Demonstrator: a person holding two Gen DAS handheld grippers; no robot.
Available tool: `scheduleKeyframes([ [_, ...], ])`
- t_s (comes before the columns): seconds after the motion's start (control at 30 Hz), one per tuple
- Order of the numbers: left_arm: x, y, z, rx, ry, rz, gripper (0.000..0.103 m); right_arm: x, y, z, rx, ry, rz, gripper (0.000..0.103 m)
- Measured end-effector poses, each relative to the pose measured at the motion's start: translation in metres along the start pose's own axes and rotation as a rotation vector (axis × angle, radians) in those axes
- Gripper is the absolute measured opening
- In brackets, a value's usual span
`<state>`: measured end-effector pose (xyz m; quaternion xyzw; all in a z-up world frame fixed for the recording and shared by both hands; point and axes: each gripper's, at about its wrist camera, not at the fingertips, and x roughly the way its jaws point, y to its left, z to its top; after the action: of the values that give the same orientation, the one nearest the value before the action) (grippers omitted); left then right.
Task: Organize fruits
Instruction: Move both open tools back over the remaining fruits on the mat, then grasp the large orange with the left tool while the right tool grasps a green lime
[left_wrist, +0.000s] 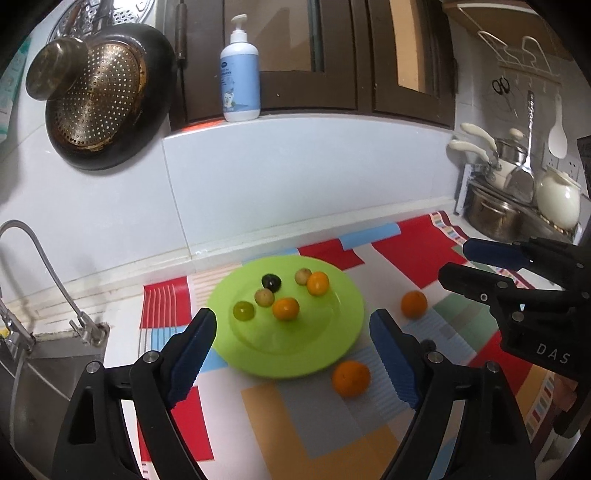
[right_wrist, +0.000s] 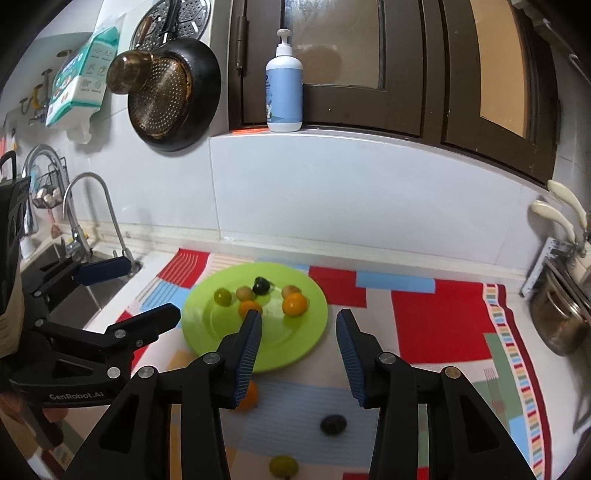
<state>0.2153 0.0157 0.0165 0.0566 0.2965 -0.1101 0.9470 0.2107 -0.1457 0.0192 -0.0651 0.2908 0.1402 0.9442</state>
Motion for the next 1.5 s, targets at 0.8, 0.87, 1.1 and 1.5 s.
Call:
scheduleKeyframes([
  [0.8, 0.002, -0.033, -0.057, 0.168, 0.047, -0.018, 0.086, -0.003, 0.001, -0.076, 0.048, 0.226, 0.018, 0.043],
  [0.87, 0.005, -0.035, -0.061, 0.189, 0.052, -0.024, 0.086, 0.001, 0.002, -0.081, 0.045, 0.247, 0.025, 0.043],
  [1.1, 0.021, -0.039, -0.068, 0.224, 0.081, -0.045, 0.085, 0.018, 0.0, -0.096, 0.057, 0.314, 0.048, 0.043],
  [1.5, 0.057, -0.041, -0.069, 0.154, 0.15, -0.113, 0.074, 0.042, -0.008, -0.11, 0.112, 0.383, 0.101, 0.042],
])
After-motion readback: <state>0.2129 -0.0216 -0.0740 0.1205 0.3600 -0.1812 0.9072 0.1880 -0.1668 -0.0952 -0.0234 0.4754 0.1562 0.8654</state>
